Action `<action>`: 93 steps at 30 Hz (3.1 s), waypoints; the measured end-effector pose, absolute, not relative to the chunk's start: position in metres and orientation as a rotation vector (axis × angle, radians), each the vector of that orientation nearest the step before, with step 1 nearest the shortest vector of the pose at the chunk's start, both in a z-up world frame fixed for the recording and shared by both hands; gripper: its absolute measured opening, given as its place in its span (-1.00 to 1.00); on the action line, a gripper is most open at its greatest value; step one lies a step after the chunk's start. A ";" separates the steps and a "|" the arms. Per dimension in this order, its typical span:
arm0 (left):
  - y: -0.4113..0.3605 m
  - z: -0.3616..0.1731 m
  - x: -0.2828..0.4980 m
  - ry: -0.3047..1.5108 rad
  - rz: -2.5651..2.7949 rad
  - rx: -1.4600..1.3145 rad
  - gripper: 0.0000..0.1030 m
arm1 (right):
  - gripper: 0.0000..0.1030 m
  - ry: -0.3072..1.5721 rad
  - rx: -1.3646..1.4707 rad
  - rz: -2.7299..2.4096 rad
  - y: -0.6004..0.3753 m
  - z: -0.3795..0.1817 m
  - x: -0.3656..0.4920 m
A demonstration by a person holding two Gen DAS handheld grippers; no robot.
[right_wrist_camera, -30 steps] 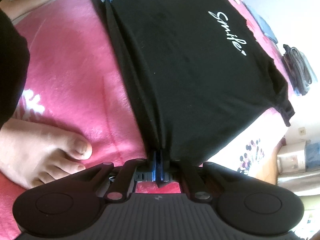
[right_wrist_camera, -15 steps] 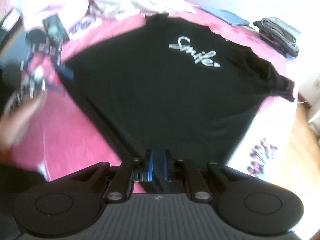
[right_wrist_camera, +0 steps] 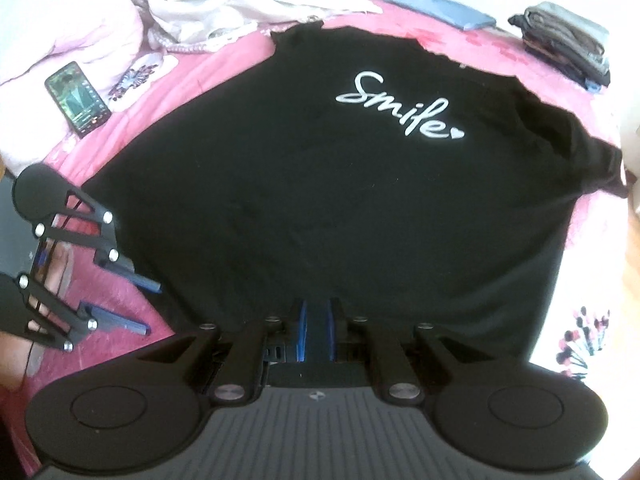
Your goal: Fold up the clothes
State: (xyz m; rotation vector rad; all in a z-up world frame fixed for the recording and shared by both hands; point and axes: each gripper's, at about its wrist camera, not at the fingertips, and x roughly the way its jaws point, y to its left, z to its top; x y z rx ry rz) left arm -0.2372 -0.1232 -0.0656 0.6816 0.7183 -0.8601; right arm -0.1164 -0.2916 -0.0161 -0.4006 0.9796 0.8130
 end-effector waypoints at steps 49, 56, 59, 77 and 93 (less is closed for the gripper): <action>-0.112 -0.072 -0.234 0.769 -0.868 0.509 -0.53 | -1.00 0.966 -0.438 1.375 -0.165 -0.058 -0.047; -0.111 -0.071 -0.234 0.758 -0.876 0.511 -0.53 | -1.00 0.922 -0.302 1.142 -0.181 -0.044 -0.009; -0.111 -0.072 -0.233 0.755 -0.882 0.512 -0.53 | -1.00 1.074 -0.277 1.322 -0.213 -0.030 -0.011; -0.113 -0.073 -0.230 0.737 -0.920 0.589 -0.53 | -1.00 1.110 -0.506 1.126 -0.289 -0.034 -0.030; -0.115 -0.072 -0.234 0.719 -0.939 0.642 -0.53 | -1.00 1.205 -0.542 1.099 -0.334 -0.028 -0.025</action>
